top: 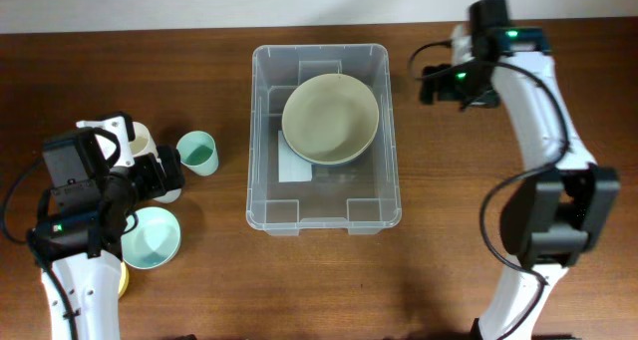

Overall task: Pack container
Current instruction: 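Withdraw the right gripper and move the left gripper to the green cup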

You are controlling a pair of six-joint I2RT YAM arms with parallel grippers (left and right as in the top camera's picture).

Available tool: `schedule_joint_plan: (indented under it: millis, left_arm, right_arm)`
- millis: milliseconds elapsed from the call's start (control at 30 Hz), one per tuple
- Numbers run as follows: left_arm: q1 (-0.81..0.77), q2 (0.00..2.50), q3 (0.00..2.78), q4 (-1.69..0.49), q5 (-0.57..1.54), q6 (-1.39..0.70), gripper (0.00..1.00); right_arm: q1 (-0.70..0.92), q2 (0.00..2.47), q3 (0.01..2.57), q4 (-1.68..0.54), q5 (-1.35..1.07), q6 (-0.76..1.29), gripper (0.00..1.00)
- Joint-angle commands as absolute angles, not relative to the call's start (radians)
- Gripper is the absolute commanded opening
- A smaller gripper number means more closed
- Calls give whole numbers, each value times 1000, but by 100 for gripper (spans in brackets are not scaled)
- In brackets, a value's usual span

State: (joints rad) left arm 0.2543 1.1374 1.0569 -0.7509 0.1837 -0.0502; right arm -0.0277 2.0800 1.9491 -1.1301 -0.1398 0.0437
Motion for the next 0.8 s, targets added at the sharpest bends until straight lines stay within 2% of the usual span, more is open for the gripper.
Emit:
schedule_joint_plan:
  millis: [0, 67, 167, 233, 533, 767]
  left_arm:
    - [248, 1140, 1077, -742, 194, -51, 99]
    - [221, 1140, 1106, -768, 164, -15, 100]
    - [134, 1146, 1207, -828, 1, -14, 100]
    - [111, 1165, 1264, -852, 4, -15, 100]
    - [30, 1371, 1375, -899, 7, -35, 100]
    - [26, 1568, 1390, -870, 69, -40, 99]
  right_arm:
    - [-98, 2006, 1969, -1166, -208, 24, 99]
    - [-132, 1959, 1969, -1179, -212, 54, 99]
    - [-142, 1832, 1969, -1193, -105, 104, 99]
    - [-135, 1745, 1969, -1226, -37, 138, 99]
    - [-112, 1488, 1901, -1425, -33, 167, 99]
    - [4, 1334, 1573, -1372, -21, 178, 99]
